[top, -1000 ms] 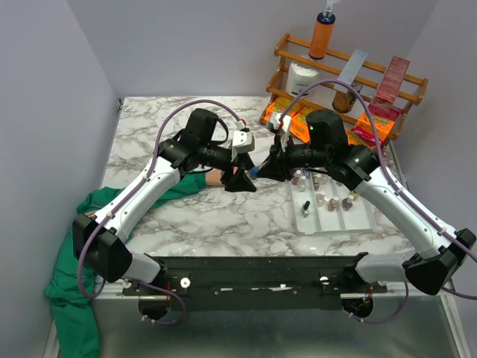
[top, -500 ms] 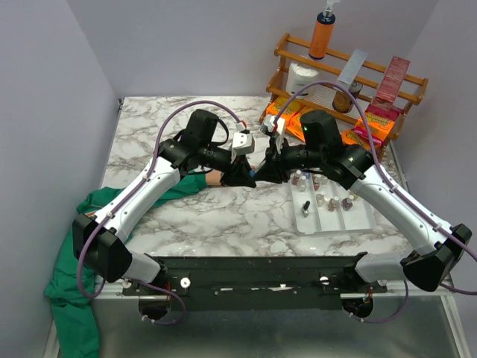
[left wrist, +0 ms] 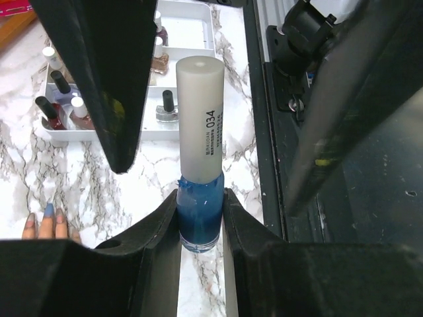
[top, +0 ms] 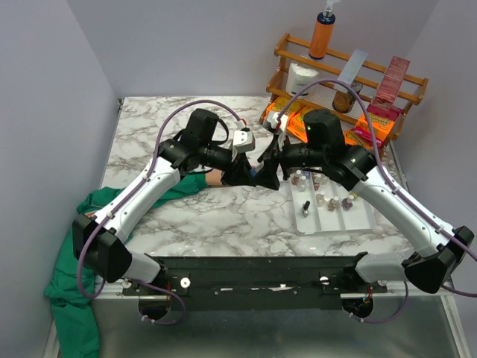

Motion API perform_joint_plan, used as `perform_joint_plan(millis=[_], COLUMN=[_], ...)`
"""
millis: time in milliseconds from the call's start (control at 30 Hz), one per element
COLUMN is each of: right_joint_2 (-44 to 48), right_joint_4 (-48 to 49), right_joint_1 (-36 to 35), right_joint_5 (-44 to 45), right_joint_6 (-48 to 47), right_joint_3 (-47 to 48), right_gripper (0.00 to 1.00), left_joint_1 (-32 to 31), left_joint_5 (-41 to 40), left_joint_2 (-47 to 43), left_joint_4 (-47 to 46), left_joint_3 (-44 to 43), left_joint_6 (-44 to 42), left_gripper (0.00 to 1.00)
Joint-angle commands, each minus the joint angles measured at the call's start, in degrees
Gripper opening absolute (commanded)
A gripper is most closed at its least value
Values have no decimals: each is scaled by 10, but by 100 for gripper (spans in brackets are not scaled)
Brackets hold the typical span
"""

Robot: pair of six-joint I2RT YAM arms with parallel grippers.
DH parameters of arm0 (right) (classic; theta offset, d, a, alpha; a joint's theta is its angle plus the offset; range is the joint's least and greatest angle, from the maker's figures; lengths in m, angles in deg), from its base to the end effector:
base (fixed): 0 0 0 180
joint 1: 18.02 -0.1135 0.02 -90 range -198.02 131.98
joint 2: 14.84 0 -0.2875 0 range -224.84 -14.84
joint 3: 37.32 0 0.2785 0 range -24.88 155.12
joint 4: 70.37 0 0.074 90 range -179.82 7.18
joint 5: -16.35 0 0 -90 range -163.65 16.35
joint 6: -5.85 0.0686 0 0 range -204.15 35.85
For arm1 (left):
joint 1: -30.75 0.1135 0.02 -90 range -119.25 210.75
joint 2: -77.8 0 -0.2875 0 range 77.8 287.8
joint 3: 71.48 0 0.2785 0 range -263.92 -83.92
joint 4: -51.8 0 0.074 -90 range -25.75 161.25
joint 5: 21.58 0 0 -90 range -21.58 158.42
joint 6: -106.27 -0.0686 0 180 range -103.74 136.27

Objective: Paint the nails

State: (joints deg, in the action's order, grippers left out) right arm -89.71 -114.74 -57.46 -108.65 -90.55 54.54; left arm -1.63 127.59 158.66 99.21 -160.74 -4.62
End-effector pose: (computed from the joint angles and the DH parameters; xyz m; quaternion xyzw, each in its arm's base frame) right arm 0.2275 0.2381 0.4125 -0.4613 0.6896 0.3872 0.4021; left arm 0.2511 -0.2290 0.3693 0.5419 0.6064 -0.4809 0.3278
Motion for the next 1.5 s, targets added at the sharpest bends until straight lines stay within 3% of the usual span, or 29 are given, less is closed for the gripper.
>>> perform_joint_plan(millis=[0, 100, 233, 467, 567, 800, 1000, 1200, 1333, 1367, 1467], right_joint_2=[34, 51, 56, 59, 61, 44, 46, 49, 43, 42, 42], right_joint_4=[39, 63, 88, 150, 166, 181, 181, 181, 184, 188, 196], right_joint_1=[-3, -2, 5, 8, 8, 8, 8, 7, 7, 7, 7], right_joint_5=[21, 42, 144, 195, 226, 198, 191, 200, 180, 169, 142], right_joint_6=[17, 53, 142, 300, 314, 315, 318, 317, 311, 305, 274], right_joint_3=[-19, -24, -30, -49, -63, -61, -71, -86, -85, -84, -81], right_gripper=[87, 89, 88, 72, 67, 47, 53, 52, 34, 25, 14], left_joint_1=[-4, -5, -5, -8, -9, -9, -9, -9, -9, -9, -9], left_joint_5=[-26, -70, -146, -173, -175, -173, -181, -180, -173, -169, -151], left_joint_2=[-24, -28, -35, -45, -49, -54, -53, -49, -46, -46, -45], left_joint_4=[-26, -42, -60, -68, -73, -70, -73, -78, -77, -77, -67], left_joint_3=[0, 6, 12, 25, 30, 29, 27, 25, 20, 19, 19], left_joint_6=[32, 52, 94, 90, 91, 87, 89, 97, 99, 98, 74], left_gripper=[0, 0, 0, 0, 0, 0, 0, 0, 0, 0, 0])
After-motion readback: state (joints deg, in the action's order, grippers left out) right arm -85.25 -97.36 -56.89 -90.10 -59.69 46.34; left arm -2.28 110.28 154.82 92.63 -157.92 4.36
